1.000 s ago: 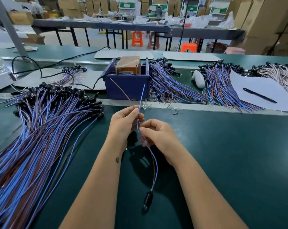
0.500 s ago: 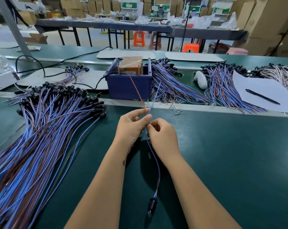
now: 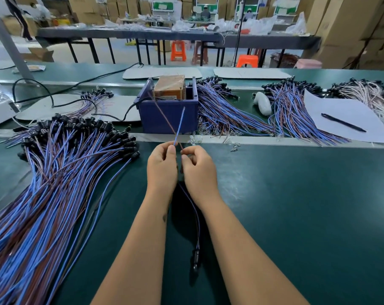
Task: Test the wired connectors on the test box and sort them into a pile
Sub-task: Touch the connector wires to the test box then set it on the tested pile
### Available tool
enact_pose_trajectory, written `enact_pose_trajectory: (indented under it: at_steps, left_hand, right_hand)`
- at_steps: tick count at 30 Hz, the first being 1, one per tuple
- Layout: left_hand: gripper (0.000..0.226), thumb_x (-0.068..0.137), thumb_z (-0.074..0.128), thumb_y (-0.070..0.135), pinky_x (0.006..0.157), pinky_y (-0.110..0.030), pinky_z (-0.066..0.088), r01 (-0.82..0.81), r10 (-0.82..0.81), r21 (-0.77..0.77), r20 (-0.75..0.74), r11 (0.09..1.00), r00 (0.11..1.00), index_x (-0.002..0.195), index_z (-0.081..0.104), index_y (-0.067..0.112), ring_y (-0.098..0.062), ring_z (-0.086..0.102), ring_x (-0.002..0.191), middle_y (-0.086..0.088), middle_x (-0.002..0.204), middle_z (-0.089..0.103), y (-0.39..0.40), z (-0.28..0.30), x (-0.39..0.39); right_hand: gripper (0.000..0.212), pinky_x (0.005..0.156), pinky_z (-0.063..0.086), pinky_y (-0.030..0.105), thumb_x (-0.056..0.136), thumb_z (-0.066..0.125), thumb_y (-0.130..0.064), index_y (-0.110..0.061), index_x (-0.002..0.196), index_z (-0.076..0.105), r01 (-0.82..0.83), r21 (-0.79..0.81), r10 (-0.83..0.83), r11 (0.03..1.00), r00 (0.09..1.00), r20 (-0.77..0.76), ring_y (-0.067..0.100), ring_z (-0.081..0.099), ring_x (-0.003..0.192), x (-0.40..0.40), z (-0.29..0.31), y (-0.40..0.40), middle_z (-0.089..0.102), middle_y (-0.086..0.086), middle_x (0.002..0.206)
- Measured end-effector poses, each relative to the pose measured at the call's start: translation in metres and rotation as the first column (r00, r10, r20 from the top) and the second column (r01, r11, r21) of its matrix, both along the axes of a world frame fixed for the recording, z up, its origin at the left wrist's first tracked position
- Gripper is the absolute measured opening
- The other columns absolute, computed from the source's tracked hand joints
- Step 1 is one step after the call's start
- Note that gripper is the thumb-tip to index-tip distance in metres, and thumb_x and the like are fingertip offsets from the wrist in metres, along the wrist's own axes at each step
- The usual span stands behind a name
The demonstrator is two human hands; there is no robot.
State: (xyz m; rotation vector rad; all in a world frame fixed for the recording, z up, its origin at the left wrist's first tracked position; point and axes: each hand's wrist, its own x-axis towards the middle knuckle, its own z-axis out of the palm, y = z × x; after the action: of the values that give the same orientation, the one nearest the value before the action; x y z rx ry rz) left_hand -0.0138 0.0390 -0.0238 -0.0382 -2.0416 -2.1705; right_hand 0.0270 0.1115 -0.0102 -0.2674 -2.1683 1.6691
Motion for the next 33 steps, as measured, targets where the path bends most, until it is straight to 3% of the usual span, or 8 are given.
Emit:
enact_pose_trajectory:
  at_steps: [3,6,8,13,16,23,27,33]
  left_hand:
    - [0.020,0.103,0.044,0.014,0.053,-0.024,0.039,-0.037,0.037,0.003,-0.014,0.999,0.999,0.092,0.057,0.025,-0.003,0.041,0.049,0.007,0.064,0.048,-0.005,0.003,-0.001]
    - [0.020,0.104,0.043,0.016,0.049,-0.019,0.040,-0.065,0.065,0.043,0.010,0.997,0.998,0.094,0.056,0.027,-0.002,0.042,0.046,0.005,0.067,0.049,-0.010,0.007,0.000]
    - [0.020,0.104,0.043,0.017,0.048,-0.018,0.042,-0.073,0.073,0.055,0.015,0.996,0.997,0.094,0.056,0.028,-0.004,0.045,0.044,0.005,0.063,0.051,-0.011,0.011,0.001]
    - [0.017,0.105,0.042,0.019,0.042,-0.019,0.029,-0.050,0.049,0.067,0.019,0.997,0.999,0.099,0.057,0.024,-0.006,0.029,0.044,0.006,0.058,0.036,-0.011,0.013,0.006]
    - [0.017,0.105,0.043,0.021,0.042,-0.019,0.028,-0.064,0.063,0.050,0.018,0.997,0.998,0.100,0.059,0.025,-0.007,0.029,0.045,0.006,0.057,0.037,-0.014,0.014,0.006]
    - [0.024,0.102,0.042,0.020,0.042,-0.020,0.025,-0.096,0.093,0.057,0.063,0.994,0.994,0.092,0.063,0.025,-0.005,0.026,0.043,0.015,0.048,0.034,-0.018,0.013,0.001]
    - [0.027,0.101,0.041,0.017,0.041,-0.021,0.021,-0.098,0.082,0.118,0.137,0.988,0.987,0.085,0.062,0.020,-0.005,0.023,0.038,0.015,0.043,0.032,-0.018,0.012,-0.003]
    - [0.024,0.099,0.041,0.010,0.038,-0.017,0.024,-0.095,0.075,0.174,0.123,0.980,0.990,0.089,0.061,0.018,-0.004,0.026,0.039,0.010,0.049,0.036,-0.018,0.013,-0.001]
  right_hand:
    - [0.014,0.064,0.049,0.035,0.094,0.053,-0.009,-0.021,0.089,0.059,-0.007,-0.114,0.005,0.993,1.000,-0.019,0.013,0.056,0.063,0.004,-0.001,0.014,0.060,0.000,0.067]
    - [0.011,0.049,0.044,0.020,0.095,0.052,-0.008,-0.016,0.092,0.060,0.035,-0.274,-0.044,0.961,0.999,-0.028,0.006,0.051,0.050,0.008,0.000,0.022,0.056,-0.003,0.056]
    - [0.011,0.047,0.043,0.019,0.096,0.052,-0.010,-0.018,0.093,0.060,0.038,-0.311,-0.052,0.950,0.998,-0.036,0.006,0.051,0.048,0.010,0.002,0.025,0.056,-0.002,0.054]
    - [0.013,0.053,0.047,0.027,0.098,0.052,-0.017,-0.026,0.097,0.061,0.028,-0.193,-0.039,0.981,0.998,-0.055,0.008,0.050,0.048,0.011,0.001,0.024,0.053,-0.005,0.049]
    - [0.014,0.059,0.047,0.033,0.097,0.051,-0.020,-0.028,0.099,0.062,0.029,-0.143,-0.038,0.989,0.998,-0.054,0.006,0.048,0.049,0.010,-0.001,0.023,0.051,-0.007,0.048]
    - [0.025,0.058,0.043,0.033,0.090,0.048,-0.008,-0.027,0.094,0.063,0.043,-0.204,-0.046,0.978,0.999,-0.008,0.010,0.044,0.052,0.007,0.000,0.024,0.048,-0.009,0.048]
    - [0.028,0.055,0.040,0.031,0.087,0.046,-0.003,-0.024,0.093,0.063,0.053,-0.261,-0.055,0.964,0.998,-0.001,0.013,0.043,0.052,0.007,0.001,0.024,0.049,-0.007,0.050]
    - [0.028,0.049,0.040,0.023,0.088,0.045,-0.003,-0.024,0.094,0.062,0.043,-0.283,-0.047,0.958,0.999,-0.007,0.013,0.044,0.052,0.009,0.002,0.026,0.050,-0.006,0.051]
